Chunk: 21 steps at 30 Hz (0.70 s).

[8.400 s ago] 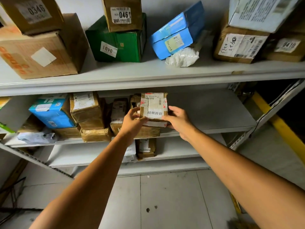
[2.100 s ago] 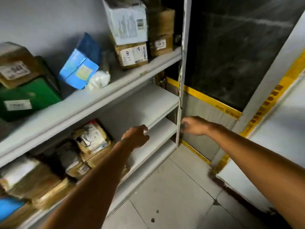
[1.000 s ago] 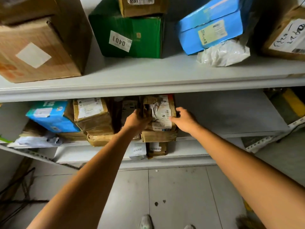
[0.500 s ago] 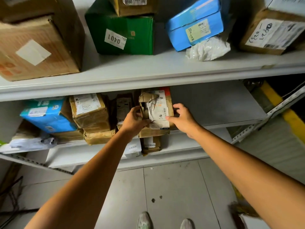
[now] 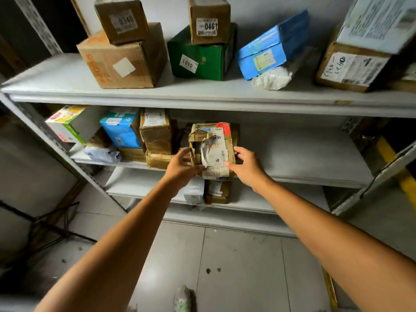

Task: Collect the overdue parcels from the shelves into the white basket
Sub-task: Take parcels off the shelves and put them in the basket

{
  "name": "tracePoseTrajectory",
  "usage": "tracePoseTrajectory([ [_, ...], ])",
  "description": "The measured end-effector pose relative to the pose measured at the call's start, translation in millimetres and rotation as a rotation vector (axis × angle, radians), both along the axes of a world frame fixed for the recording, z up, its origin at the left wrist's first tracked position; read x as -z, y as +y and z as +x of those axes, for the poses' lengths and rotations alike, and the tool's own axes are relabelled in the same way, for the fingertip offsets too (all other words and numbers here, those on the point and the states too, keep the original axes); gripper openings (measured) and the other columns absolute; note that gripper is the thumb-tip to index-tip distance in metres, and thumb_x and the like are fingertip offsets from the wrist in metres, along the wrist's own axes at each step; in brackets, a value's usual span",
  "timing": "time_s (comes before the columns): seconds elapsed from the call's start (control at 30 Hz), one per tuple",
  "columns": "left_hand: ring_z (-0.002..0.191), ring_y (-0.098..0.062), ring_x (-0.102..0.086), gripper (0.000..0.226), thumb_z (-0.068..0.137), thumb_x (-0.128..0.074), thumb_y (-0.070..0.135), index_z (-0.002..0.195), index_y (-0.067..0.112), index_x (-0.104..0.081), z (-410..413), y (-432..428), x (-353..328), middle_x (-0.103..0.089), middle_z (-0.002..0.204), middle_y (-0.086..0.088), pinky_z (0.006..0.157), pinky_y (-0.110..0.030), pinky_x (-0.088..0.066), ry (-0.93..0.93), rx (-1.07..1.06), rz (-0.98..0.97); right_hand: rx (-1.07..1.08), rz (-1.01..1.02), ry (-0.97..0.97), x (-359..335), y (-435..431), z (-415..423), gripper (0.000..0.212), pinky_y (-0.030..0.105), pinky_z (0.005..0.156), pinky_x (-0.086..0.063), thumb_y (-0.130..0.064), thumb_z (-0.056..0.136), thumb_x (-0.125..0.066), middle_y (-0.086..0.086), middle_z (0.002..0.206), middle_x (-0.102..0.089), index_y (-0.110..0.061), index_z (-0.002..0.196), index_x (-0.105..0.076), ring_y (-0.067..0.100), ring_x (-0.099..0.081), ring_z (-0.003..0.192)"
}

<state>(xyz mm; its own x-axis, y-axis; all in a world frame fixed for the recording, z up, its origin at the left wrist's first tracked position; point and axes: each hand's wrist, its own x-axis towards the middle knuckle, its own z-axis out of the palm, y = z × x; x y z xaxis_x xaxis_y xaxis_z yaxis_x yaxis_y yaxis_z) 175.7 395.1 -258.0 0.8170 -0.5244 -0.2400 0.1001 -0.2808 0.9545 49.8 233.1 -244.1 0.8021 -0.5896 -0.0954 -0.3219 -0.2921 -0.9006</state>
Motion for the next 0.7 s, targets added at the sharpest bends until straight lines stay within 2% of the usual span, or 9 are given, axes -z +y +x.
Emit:
tracePoseTrajectory([
  [0.13, 0.087, -0.016, -0.068, 0.079, 0.077, -0.078, -0.005, 0.145, 0.016, -0.044, -31.0, 20.7, -15.6, -0.065, 0.105, -0.008, 0.069, -0.023, -0.059, 0.016, -0.062, -0.033, -0.113, -0.022, 0.005, -16.5, 8.8, -26.7, 0.068, 0.022, 0.098, -0.036, -0.016, 0.085, -0.075, 0.007, 0.145, -0.051, -0.011, 0.145, -0.043, 0.021, -0.045, 0.134],
  [0.33, 0.096, -0.021, -0.067, 0.076, 0.074, -0.082, 0.0, 0.141, 0.016, -0.049, -52.5, 46.2, -48.6, -0.064, 0.111, -0.007, 0.079, -0.033, -0.06, -0.043, -0.094, -0.059, -0.2, -0.019, -0.013, -48.6, 26.6, -48.0, 0.08, 0.018, 0.097, -0.032, -0.009, 0.082, -0.078, 0.011, 0.148, -0.045, -0.01, 0.15, -0.035, 0.015, -0.042, 0.132],
  [0.43, 0.101, -0.026, -0.067, 0.078, 0.071, -0.086, 0.004, 0.139, 0.02, -0.052, -57.0, 50.3, -66.1, -0.063, 0.115, -0.009, 0.086, -0.041, -0.06, -0.095, -0.097, -0.068, -0.193, -0.032, -0.025, -63.2, 29.7, -50.6, 0.084, 0.025, 0.106, -0.03, -0.01, 0.081, -0.079, 0.014, 0.151, -0.041, -0.01, 0.15, -0.033, 0.022, -0.037, 0.14],
  [0.5, 0.099, -0.029, -0.069, 0.078, 0.071, -0.087, 0.007, 0.139, 0.02, -0.053, -59.2, 51.5, -76.6, -0.063, 0.112, -0.007, 0.085, -0.043, -0.06, -0.139, -0.095, -0.068, -0.175, -0.042, -0.044, -73.5, 31.1, -50.7, 0.084, 0.031, 0.111, -0.03, -0.01, 0.08, -0.079, 0.017, 0.152, -0.039, -0.009, 0.15, -0.034, 0.024, -0.035, 0.142],
  [0.7, 0.097, -0.024, -0.069, 0.078, 0.073, -0.087, 0.016, 0.142, 0.023, -0.05, -61.9, 55.5, -105.0, -0.064, 0.116, -0.006, 0.082, -0.044, -0.061, -0.196, -0.069, -0.038, -0.133, -0.031, -0.108, -97.0, 38.2, -53.0, 0.076, 0.034, 0.11, -0.034, -0.007, 0.084, -0.075, 0.017, 0.15, -0.041, -0.009, 0.149, -0.037, 0.024, -0.036, 0.141],
])
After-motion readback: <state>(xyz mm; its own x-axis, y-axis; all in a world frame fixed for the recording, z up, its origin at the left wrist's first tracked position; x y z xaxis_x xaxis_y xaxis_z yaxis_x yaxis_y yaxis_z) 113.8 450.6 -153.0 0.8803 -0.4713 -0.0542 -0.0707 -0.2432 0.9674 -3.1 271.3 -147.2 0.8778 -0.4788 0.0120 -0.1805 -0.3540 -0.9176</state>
